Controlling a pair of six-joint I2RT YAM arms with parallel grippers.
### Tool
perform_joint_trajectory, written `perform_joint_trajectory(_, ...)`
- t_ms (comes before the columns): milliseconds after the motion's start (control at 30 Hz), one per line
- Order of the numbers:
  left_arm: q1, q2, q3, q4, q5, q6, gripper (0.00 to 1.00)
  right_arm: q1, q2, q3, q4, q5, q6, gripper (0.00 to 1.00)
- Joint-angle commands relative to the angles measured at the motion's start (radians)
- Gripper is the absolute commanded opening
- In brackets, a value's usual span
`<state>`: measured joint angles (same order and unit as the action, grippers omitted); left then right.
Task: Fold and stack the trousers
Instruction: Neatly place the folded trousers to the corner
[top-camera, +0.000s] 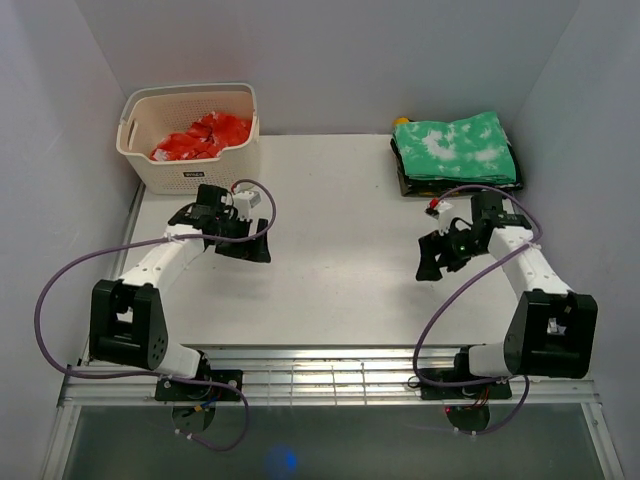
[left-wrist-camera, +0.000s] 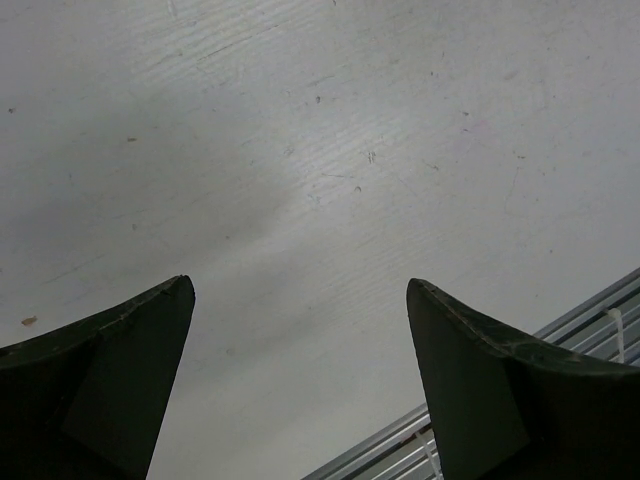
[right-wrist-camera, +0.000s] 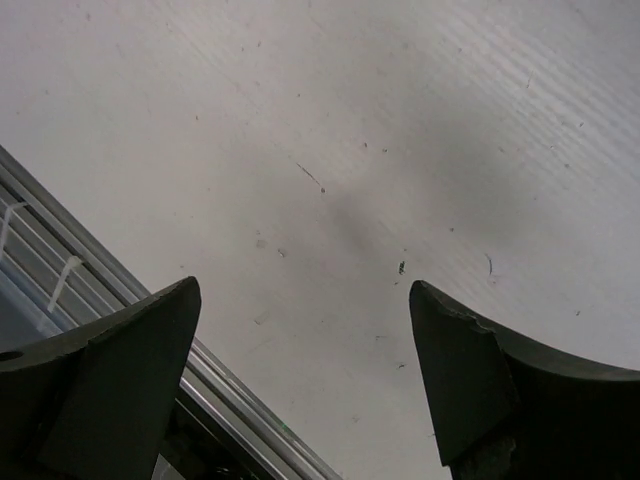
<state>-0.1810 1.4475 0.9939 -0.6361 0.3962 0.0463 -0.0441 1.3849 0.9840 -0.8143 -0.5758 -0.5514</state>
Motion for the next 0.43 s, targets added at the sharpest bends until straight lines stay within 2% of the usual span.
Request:
perform_joint_trajectory(0,0.002,-0.067,-0.017,0.013,-0.026,0.044,0.98,0.027,-0.101,-0.077,0.061,0.108,-0.041,0.90)
perform_joint_trajectory(200,0.003,-0.143,-0.093,0.039,-0.031,0.037,0.98,0.085,-0.162,-0.146,0.093,0.140,-0.007,0.90)
perform_joint_trajectory(400,0.002,-0.180,-0.090,0.036,-0.034,0.043,0.98,0.102,-0.199,-0.142,0.102,0.146,0.019,0.90)
